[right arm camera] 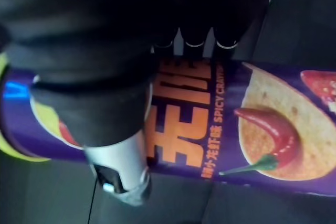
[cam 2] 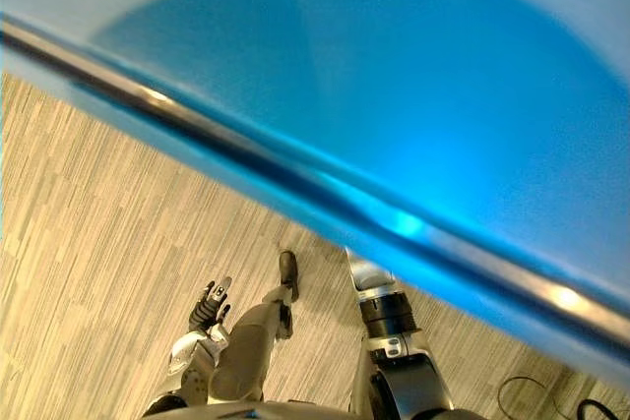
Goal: Put the gum and the chips on the shelf.
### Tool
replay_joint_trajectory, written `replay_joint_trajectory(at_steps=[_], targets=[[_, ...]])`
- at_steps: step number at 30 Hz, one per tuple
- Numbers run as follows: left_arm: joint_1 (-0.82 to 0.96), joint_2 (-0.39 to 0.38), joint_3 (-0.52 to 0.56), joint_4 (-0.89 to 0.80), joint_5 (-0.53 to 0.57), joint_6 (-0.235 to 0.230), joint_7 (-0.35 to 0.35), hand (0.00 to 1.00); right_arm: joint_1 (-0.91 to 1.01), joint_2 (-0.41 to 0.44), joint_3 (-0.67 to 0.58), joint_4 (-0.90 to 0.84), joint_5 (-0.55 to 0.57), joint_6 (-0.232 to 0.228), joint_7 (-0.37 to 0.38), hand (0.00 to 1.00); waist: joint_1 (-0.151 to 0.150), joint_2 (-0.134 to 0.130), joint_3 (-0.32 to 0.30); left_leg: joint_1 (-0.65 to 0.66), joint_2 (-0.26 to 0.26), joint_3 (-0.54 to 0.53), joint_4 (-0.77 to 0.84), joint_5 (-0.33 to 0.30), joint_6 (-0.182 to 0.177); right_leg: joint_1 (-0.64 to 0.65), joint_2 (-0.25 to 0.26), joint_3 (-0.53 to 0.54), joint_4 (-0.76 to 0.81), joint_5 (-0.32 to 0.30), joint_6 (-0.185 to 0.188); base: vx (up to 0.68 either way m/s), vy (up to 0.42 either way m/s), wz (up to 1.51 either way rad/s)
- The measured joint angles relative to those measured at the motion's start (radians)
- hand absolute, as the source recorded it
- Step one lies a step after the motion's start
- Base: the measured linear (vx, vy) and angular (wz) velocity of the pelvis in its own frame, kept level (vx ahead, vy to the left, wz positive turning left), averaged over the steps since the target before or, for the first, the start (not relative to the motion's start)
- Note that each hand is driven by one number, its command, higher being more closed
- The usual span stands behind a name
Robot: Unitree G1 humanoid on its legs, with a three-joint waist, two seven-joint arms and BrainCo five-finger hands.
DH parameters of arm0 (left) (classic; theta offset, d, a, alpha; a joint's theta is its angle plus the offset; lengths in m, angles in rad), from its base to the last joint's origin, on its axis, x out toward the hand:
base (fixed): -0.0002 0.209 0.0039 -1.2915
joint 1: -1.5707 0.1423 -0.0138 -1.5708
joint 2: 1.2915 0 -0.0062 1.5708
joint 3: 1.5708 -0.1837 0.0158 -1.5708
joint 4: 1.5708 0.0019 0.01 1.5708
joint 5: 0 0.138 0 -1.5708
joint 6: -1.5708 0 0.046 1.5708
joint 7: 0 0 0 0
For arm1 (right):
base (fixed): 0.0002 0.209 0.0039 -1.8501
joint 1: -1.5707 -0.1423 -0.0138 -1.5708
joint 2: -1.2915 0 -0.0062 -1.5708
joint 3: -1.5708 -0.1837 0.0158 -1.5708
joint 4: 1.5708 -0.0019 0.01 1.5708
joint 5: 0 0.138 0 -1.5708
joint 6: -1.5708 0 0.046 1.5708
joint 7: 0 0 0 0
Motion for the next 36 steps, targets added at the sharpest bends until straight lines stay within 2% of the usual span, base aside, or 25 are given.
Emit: replay_joint_trajectory(at_steps=[7,11,12,23,26,31,34,36], targets=[[-0.009,0.000,0.000,-0.003,-0.018,-0.005,0.002,0.00,-0.007,0.003,0.001,-0.030,0.004,-0.009,-0.049,1.00,0.019,0.004,0.007,-0.030,0.012,0.018,0.015,-0.004,-0.006,-0.041,0.016,0.021,0.014,0.004,-0.004,0.00,-0.013,-0.07],[-0.009,0.000,0.000,-0.002,-0.018,-0.006,0.003,0.00,-0.006,0.004,0.001,-0.030,0.024,-0.015,-0.059,1.00,0.019,0.004,0.007,-0.026,0.016,0.028,0.016,-0.005,-0.007,-0.043,0.022,0.030,0.014,0.005,-0.005,0.02,-0.027,-0.09],[-0.009,0.000,0.000,-0.002,-0.018,-0.006,0.004,0.00,-0.005,0.004,0.001,-0.030,0.031,-0.019,-0.060,0.00,0.019,0.004,0.007,-0.026,0.017,0.029,0.016,-0.005,-0.007,-0.043,0.024,0.030,0.014,0.006,-0.005,0.00,0.000,0.00],[-0.009,-0.001,0.004,0.011,-0.016,-0.006,0.035,0.00,0.070,0.020,0.006,-0.011,0.141,-0.054,-0.053,0.00,0.019,0.003,0.007,0.025,0.024,0.028,0.020,-0.009,-0.013,0.012,0.028,0.026,0.013,0.006,-0.005,0.00,0.000,0.00],[-0.009,-0.001,0.010,0.017,-0.014,-0.005,0.037,0.00,0.091,0.019,0.016,0.006,0.174,-0.077,-0.036,0.00,0.017,0.002,0.006,0.041,0.026,0.029,0.025,-0.013,-0.016,0.030,0.030,0.025,0.013,0.006,-0.005,0.00,0.000,0.00],[-0.012,-0.008,0.037,0.030,-0.005,-0.004,0.039,0.00,0.143,0.019,0.047,0.025,0.202,-0.091,-0.014,0.00,0.016,-0.001,0.003,0.063,0.030,0.026,0.036,-0.018,-0.016,0.059,0.032,0.018,0.012,0.005,-0.005,0.00,-0.001,0.01],[-0.018,-0.014,0.085,0.053,0.006,0.000,0.045,0.00,0.184,0.018,0.049,0.028,0.235,-0.094,0.013,0.00,0.011,-0.016,-0.011,0.085,0.034,0.025,0.035,-0.019,-0.016,0.083,0.032,0.006,0.008,0.005,-0.005,0.00,0.000,0.00],[-0.016,-0.012,0.109,0.071,0.031,0.002,0.047,0.00,0.214,0.018,0.050,0.037,0.264,-0.097,0.029,0.00,-0.006,-0.036,-0.037,0.099,0.038,0.022,0.034,-0.021,-0.016,0.103,0.034,0.000,-0.001,0.005,-0.006,0.04,0.001,0.01]])
